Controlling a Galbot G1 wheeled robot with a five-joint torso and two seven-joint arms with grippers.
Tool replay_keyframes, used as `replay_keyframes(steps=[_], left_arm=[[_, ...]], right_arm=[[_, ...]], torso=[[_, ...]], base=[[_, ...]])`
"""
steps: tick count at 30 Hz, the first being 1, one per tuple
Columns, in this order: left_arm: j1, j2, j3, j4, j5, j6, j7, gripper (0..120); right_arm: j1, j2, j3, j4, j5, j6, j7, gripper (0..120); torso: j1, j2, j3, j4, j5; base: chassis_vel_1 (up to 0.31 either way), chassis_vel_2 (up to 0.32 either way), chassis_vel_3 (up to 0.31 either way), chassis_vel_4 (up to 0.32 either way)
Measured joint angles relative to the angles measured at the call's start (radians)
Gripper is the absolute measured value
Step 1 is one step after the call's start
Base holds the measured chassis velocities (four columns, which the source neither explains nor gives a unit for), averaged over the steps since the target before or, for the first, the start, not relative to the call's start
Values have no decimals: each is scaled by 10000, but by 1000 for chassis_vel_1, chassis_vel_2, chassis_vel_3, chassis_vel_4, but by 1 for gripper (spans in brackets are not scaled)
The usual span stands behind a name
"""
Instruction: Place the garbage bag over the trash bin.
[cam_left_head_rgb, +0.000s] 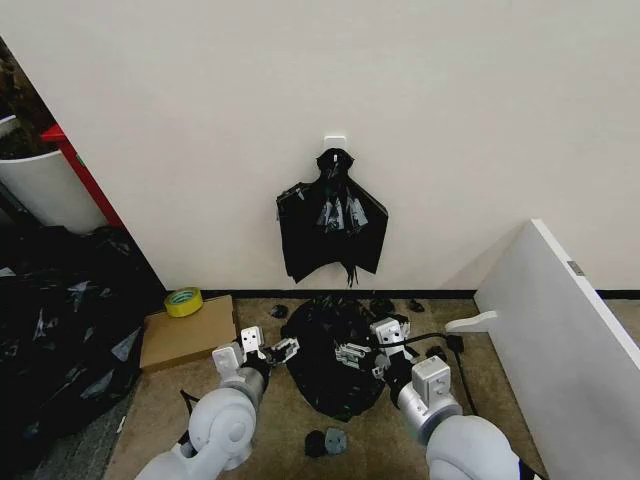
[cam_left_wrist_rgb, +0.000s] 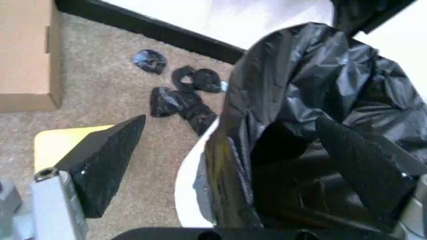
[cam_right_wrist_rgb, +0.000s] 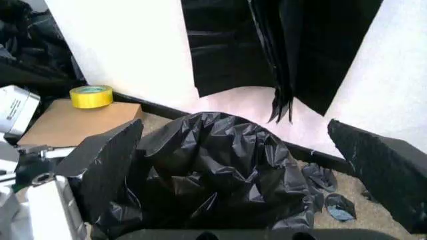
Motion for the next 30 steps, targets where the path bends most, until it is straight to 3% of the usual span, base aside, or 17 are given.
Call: replay_keyframes(steps=[3, 5, 6, 9, 11, 12, 13, 15, 17, 21, 26, 30], left_arm=[[145, 31, 10, 16, 689, -683, 743, 100], [364, -18, -19, 23, 2535, -1942, 1540, 100], [364, -18, -19, 23, 2535, -1942, 1540, 100], [959, -121, -172, -23, 5010, -3779, 2330, 100], [1626, -246, -318, -196, 6247, -4854, 2541, 100], [1767, -280, -364, -229, 6465, -5002, 2575, 100], [2364, -376, -630, -350, 7205, -5465, 2690, 100], [2549, -416, -746, -383, 7386, -5584, 2723, 100], [3580, -856, -1632, -721, 8248, -6298, 2908, 100], [4728, -1518, -2809, -1129, 9819, -7486, 3077, 100], [5430, -1842, -3060, -1323, 10421, -8246, 3227, 100], [5581, -1921, -2952, -1348, 10431, -8385, 3267, 100]], right_arm=[[-130, 105, 215, 17, -9, 143, -25, 100], [-401, 459, 729, -104, -287, 753, -213, 100], [-401, 459, 729, -104, -287, 753, -213, 100], [-1115, 1223, 1658, -837, -1077, 2607, -704, 100], [-1696, 1962, 2308, -1532, -1519, 4568, -1318, 100], [-1797, 2084, 2405, -1647, -1552, 4950, -1479, 100], [-2180, 2560, 2735, -1978, -1839, 6086, -2068, 100], [-2275, 2701, 2820, -2068, -1983, 6374, -2231, 100], [-2747, 3572, 3358, -2545, -3015, 7888, -2866, 100], [-3676, 4453, 4149, -2759, -4076, 9109, -3007, 100], [-4440, 4790, 4474, -2578, -4157, 9564, -2946, 100], [-4625, 4842, 4526, -2529, -4217, 9741, -2881, 100]], torso=[[0, 0, 0, 1, 0], [0, 0, 0, 1, -1], [0, 0, 0, 1, -1], [0, 0, 0, -1, 0], [0, 0, 0, -2, 4], [0, 0, -1, -2, 2], [0, 0, -1, -5, -2], [0, 0, -1, -5, -3], [-1, 0, -2, 3, 3], [-1, 1, -2, -1, 3], [-1, 1, -1, 0, 0], [-1, 1, -1, 0, 0]], base=[[0, 0, 0, 0], [0, 0, 0, 0], [0, 0, 0, 0], [0, 0, 0, 0], [0, 0, 0, 0], [0, 0, 0, 0], [0, 0, 0, 0], [0, 0, 0, 0], [0, 0, 0, 0], [0, 0, 0, 0], [0, 0, 0, 0], [0, 0, 0, 0]])
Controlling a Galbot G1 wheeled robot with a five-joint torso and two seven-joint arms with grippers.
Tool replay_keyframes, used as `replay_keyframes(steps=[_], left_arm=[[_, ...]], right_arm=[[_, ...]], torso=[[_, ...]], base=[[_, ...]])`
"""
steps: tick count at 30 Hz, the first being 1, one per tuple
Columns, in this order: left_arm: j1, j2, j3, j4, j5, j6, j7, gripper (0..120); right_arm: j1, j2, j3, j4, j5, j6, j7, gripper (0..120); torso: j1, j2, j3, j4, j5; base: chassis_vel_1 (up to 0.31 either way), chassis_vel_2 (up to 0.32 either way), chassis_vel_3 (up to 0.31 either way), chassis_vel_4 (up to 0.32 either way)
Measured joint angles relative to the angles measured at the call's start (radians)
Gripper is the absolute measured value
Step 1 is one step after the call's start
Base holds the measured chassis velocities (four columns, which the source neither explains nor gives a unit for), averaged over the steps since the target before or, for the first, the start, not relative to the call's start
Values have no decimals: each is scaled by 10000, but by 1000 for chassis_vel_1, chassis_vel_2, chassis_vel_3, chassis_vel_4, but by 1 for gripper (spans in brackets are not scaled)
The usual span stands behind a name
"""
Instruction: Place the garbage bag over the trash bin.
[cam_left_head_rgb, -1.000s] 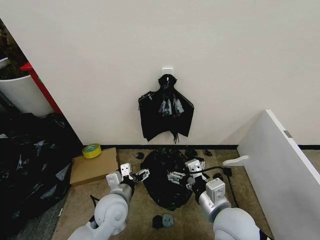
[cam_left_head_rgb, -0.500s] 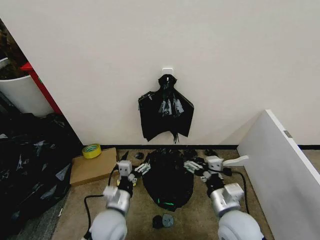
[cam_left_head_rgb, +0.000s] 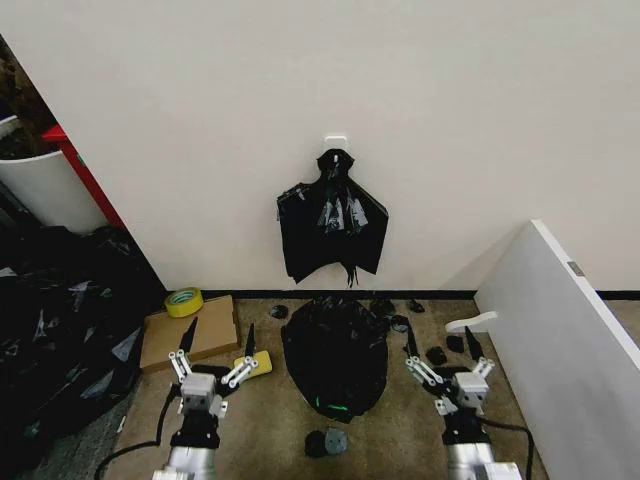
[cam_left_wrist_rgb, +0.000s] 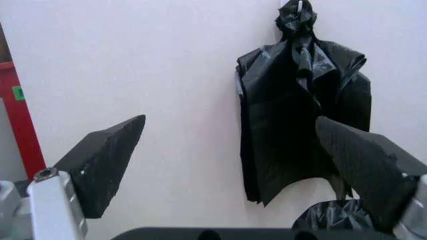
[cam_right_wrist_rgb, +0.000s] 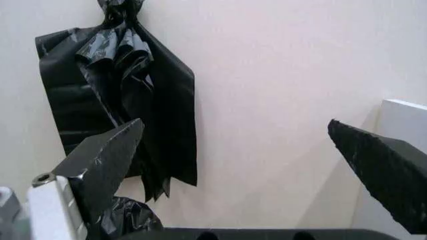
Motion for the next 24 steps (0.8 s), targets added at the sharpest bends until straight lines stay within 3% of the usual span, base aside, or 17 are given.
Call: replay_keyframes(steps=[24], left_arm=[[-72, 27, 75, 18, -154, 88, -38, 100]], right_arm=[[49, -63, -58, 48, 51, -99, 62, 100]], torso=[[1, 0, 1, 0, 1]], base=[[0, 0, 0, 0]])
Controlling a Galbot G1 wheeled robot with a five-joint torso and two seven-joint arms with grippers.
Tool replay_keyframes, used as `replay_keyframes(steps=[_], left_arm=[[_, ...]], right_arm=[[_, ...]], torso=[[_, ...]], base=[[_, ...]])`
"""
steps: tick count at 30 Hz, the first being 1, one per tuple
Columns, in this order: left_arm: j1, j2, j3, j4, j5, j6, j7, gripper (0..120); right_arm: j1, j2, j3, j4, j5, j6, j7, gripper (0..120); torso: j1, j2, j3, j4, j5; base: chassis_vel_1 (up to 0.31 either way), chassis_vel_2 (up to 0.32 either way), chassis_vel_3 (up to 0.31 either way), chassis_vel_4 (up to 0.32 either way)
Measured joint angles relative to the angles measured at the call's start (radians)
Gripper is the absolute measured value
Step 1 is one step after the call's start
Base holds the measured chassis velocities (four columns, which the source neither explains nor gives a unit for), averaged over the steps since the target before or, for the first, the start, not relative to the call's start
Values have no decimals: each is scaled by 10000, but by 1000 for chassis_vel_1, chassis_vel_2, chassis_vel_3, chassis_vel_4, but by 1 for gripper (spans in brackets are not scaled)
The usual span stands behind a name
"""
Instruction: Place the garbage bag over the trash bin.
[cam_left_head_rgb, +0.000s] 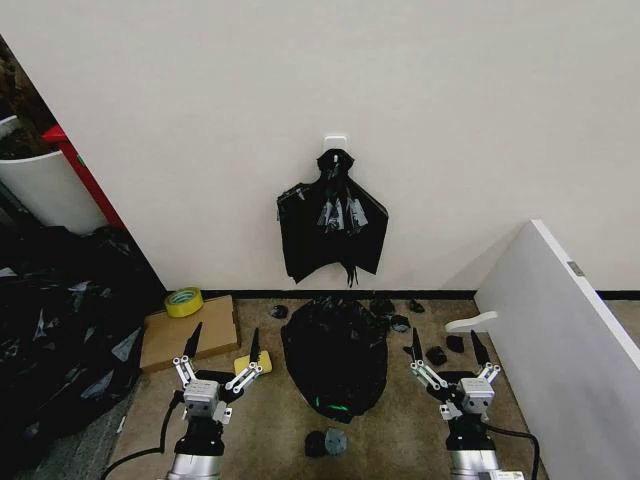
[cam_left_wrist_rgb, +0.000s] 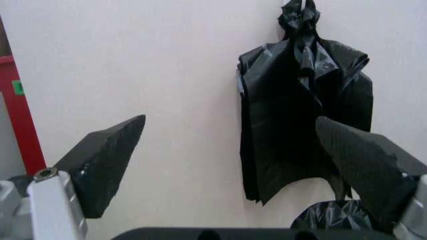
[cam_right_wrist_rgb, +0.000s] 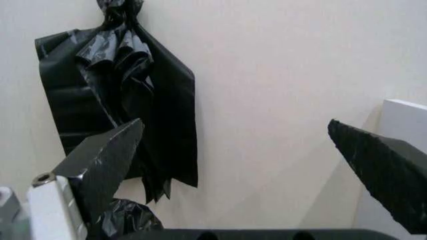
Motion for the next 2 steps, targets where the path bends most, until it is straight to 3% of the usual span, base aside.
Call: replay_keyframes(steps=[2], left_arm=[[-1, 0, 1, 1, -2, 3, -1, 100]], right_arm=[[2, -2, -1, 0, 2, -4, 1, 100]], torso=[[0, 0, 0, 0, 0]], base=[[0, 0, 0, 0]])
